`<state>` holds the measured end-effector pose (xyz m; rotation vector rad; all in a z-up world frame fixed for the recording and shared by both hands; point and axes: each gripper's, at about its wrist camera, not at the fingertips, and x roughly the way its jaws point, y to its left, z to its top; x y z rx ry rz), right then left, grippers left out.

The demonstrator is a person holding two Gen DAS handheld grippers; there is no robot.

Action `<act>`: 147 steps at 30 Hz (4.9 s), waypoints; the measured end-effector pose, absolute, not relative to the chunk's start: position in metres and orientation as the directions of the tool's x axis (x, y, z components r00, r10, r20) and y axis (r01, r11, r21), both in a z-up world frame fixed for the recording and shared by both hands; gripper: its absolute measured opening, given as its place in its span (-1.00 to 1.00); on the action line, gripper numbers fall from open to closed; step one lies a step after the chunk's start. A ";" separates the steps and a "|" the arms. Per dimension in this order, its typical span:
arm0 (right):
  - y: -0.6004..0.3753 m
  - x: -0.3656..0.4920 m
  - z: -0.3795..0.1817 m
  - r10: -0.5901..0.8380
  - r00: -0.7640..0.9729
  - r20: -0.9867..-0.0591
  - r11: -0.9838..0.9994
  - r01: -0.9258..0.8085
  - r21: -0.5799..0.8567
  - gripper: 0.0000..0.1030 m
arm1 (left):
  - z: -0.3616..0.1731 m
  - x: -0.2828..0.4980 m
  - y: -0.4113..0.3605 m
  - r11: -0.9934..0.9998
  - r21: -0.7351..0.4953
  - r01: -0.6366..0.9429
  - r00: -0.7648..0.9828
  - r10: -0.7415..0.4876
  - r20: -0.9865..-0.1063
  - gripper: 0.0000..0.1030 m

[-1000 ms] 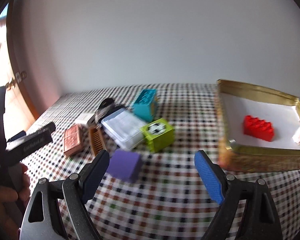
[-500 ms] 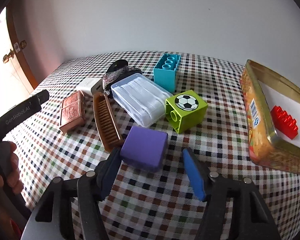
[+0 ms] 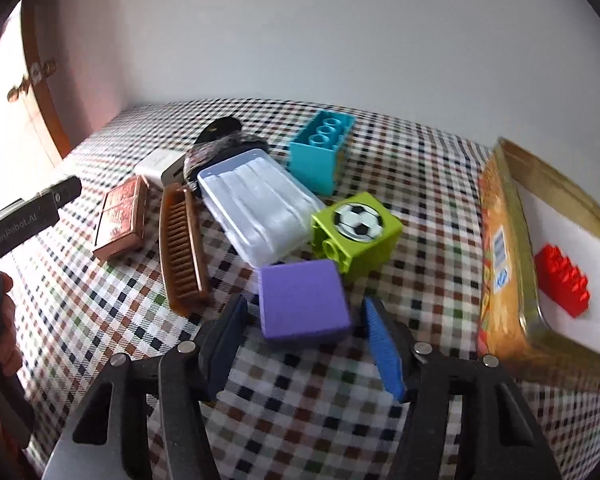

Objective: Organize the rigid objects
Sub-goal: 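Grasp the purple block with the right gripper while the left gripper approaches the copper case, then grasp the copper card case with the left gripper and lift it, then carry the copper case with the left gripper while the right gripper carries the purple block over the tin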

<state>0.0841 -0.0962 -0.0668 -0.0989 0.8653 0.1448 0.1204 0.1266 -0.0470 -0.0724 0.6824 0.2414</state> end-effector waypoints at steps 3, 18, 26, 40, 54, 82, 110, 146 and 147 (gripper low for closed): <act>-0.092 0.083 -0.066 0.105 0.643 -0.759 0.980 -0.197 -0.032 -0.17 | -0.046 0.120 0.126 0.971 0.004 -0.240 0.752 0.189 -0.631 0.99; -0.135 0.041 -0.038 0.192 0.792 -0.580 0.981 -0.135 0.140 -0.18 | -0.058 0.145 0.077 0.980 -0.024 -0.196 0.691 0.121 -0.712 0.68; -0.135 0.034 -0.029 0.141 0.836 -0.531 0.990 -0.105 0.097 -0.18 | -0.069 0.161 0.062 0.983 -0.047 -0.176 0.641 0.079 -0.763 0.36; -0.137 0.030 -0.028 0.136 0.841 -0.524 0.990 -0.100 0.095 -0.18 | -0.068 0.134 0.085 0.977 -0.188 -0.100 0.668 -0.074 -0.740 -0.14; -0.151 0.012 -0.008 0.132 0.905 -0.405 0.989 -0.091 0.120 -0.18 | -0.028 0.051 0.071 0.993 -0.081 -0.090 0.819 0.027 -0.573 -0.14; -0.185 -0.023 0.009 -0.022 0.967 -0.255 1.000 0.018 -0.018 -0.18 | -0.023 0.042 -0.011 0.998 0.027 -0.049 0.833 0.056 -0.551 -0.14; -0.299 -0.061 0.018 -0.207 0.953 -0.219 0.977 0.213 0.002 -0.18 | 0.001 0.018 -0.111 0.995 0.052 0.086 0.863 -0.048 -0.503 -0.14; -0.395 -0.039 0.017 -0.378 0.887 -0.263 0.922 0.385 -0.028 -0.18 | -0.001 0.036 -0.232 0.966 0.044 0.253 0.831 -0.194 -0.521 -0.14; -0.397 -0.037 0.016 -0.375 0.886 -0.273 0.923 0.385 -0.019 -0.18 | -0.001 0.037 -0.235 0.965 0.044 0.257 0.830 -0.197 -0.521 -0.14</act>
